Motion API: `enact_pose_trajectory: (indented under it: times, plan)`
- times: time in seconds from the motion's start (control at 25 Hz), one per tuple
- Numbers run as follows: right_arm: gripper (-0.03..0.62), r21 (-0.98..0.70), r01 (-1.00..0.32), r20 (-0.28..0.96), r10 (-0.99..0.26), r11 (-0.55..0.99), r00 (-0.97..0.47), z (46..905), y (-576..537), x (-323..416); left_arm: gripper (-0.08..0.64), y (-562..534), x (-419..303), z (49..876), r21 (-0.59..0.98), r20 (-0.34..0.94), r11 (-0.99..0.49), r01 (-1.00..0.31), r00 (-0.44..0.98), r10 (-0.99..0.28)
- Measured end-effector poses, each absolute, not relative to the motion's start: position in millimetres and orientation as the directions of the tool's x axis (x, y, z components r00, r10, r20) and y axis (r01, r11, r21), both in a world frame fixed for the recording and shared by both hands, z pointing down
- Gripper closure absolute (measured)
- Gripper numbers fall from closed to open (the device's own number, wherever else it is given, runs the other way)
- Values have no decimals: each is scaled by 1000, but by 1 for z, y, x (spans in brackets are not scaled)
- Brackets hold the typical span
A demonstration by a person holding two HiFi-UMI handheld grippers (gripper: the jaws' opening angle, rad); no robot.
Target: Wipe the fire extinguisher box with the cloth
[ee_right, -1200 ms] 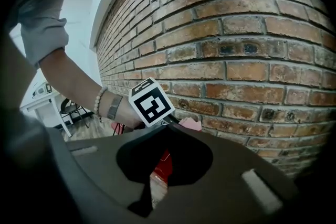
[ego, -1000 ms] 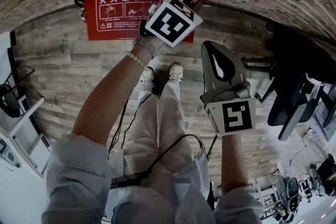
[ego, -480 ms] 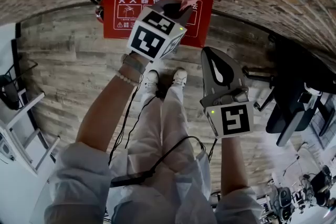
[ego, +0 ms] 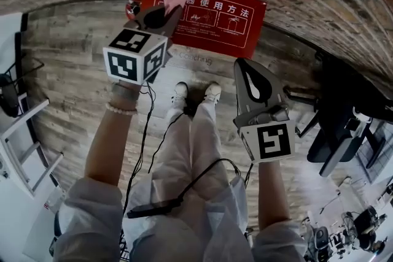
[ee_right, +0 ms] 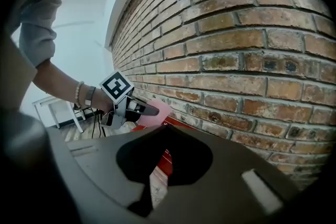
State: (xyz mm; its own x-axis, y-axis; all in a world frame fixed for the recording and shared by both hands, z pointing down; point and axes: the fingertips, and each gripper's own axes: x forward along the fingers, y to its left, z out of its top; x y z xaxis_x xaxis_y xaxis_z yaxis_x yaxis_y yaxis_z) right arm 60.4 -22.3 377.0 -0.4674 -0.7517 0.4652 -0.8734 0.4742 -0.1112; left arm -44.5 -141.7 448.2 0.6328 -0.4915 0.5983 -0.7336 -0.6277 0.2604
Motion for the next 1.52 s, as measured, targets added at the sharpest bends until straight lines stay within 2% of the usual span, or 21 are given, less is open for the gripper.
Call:
enact_pose_trajectory:
  times: [0.36,0.56,1.12,1.52]
  plan:
    - [584,-115,-854,473,-728,507,-496,377,-28,31,549,-149,-140,448,229,633,-521,-822,533,-562]
    - [584,-114,-853,475,-726,509,-497,378,-30,26,549,-162,-168,462,217,655,-468,-856,484,-580]
    - [584,-118,-853,491,-717,509,-495,385,-38,18,549,-178,-176,519,266,708,-405,-875,462,-534]
    - [584,-117,-850,492,-713,514,-500,385,-41,22,550,-176,-167,531,259,729,-414,-873,458,-509]
